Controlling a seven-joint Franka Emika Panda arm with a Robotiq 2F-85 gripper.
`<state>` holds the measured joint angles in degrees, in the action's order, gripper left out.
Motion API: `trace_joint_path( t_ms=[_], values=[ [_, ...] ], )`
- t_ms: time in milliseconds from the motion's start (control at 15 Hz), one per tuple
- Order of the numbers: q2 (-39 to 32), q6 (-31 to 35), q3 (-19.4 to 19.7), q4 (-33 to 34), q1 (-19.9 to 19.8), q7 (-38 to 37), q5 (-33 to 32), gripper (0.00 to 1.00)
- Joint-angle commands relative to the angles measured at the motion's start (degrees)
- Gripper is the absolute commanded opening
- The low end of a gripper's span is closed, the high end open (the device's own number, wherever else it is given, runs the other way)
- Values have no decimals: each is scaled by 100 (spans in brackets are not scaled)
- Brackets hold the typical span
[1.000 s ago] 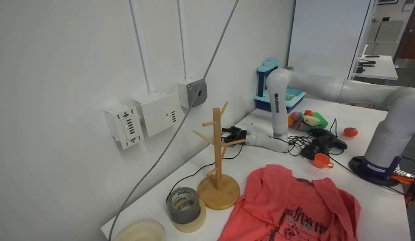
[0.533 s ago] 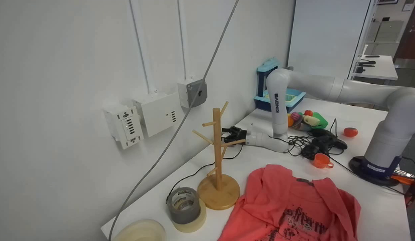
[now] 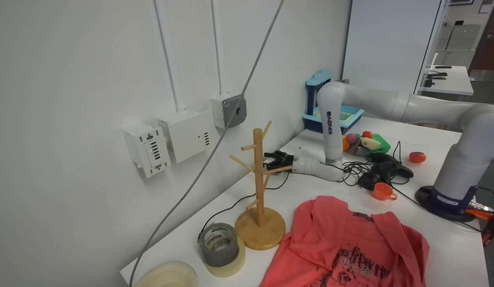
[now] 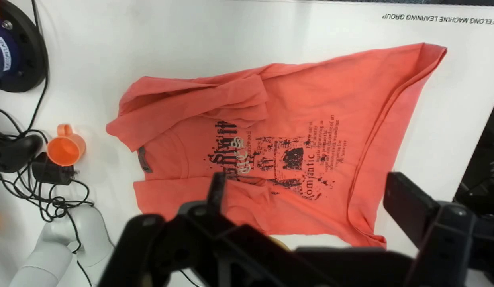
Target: Fold the sweatshirt from left to right
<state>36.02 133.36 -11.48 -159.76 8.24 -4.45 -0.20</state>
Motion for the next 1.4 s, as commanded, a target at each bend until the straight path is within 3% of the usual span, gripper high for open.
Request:
trace_joint_path(
  t_ms=[0,1333],
  values=[
    [-3,-18,52,10,50,-31,-42,100],
    [-110,49,82,23,51,-5,-11,100]
  ],
)
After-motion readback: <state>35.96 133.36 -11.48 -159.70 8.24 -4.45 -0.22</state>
